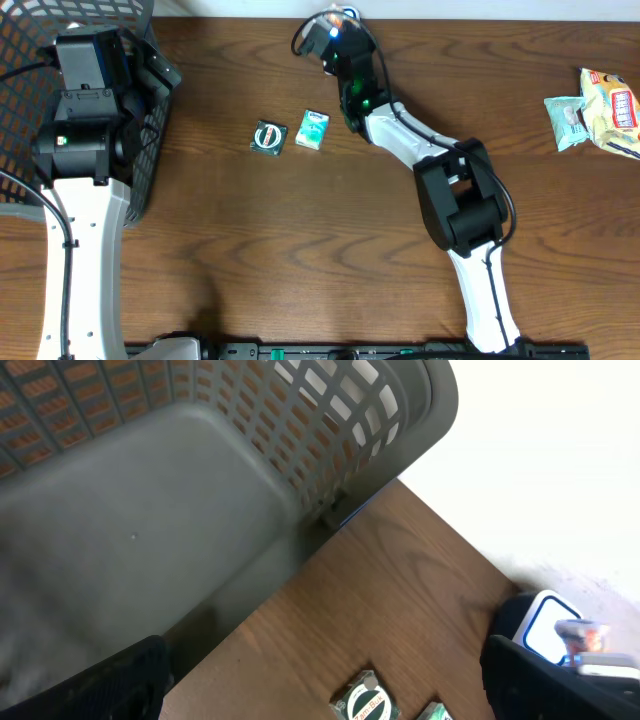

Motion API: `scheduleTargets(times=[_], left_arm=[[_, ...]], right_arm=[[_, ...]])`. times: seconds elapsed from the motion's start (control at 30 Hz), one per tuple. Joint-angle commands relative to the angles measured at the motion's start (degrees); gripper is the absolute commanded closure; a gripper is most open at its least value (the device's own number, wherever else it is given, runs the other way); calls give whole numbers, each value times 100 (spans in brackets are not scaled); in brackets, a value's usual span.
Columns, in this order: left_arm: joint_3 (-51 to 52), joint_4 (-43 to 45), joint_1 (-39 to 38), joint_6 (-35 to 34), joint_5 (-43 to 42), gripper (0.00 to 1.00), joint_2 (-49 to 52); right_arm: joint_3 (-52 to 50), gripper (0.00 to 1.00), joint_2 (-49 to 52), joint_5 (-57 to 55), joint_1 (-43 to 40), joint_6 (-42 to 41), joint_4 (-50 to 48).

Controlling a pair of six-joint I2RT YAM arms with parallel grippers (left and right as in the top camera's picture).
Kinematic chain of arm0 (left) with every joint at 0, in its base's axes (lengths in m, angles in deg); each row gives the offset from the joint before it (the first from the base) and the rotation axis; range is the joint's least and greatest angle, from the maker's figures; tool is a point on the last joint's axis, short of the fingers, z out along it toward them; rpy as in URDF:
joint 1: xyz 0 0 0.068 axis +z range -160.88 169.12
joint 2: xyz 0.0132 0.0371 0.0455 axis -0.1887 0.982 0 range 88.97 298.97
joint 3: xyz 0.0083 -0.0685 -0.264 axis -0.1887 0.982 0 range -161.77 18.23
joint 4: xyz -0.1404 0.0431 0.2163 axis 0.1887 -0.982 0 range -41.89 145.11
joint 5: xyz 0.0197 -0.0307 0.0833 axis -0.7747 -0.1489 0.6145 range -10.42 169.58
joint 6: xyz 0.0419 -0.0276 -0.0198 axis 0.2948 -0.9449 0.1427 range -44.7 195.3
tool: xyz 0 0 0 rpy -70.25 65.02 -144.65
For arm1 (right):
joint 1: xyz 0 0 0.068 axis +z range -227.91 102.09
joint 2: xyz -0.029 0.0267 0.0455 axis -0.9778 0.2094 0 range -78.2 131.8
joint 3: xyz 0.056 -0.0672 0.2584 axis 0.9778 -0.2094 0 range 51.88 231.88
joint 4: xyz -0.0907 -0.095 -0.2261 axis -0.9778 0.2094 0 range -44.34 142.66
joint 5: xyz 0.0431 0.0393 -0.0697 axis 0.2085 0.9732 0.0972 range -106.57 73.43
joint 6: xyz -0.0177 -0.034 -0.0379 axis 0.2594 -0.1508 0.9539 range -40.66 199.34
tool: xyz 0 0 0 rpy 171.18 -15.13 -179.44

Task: Scan the item barcode
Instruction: 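Hold the orange Kleenex box up to the white scanner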

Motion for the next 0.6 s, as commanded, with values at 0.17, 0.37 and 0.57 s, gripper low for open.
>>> scheduleTargets(times=[0.17,0.37,0.57], left_arm=[[-11,-20,24,-68,11,2,-31],[-11,-20,24,-68,11,2,-31],[-11,-20,24,-66,11,2,-31]], right_arm=[[94,99,-37,42,-101,-752,20],[98,99,-37,149,-232,-1360,289],[114,99,-46,118,-297,-1462,328]])
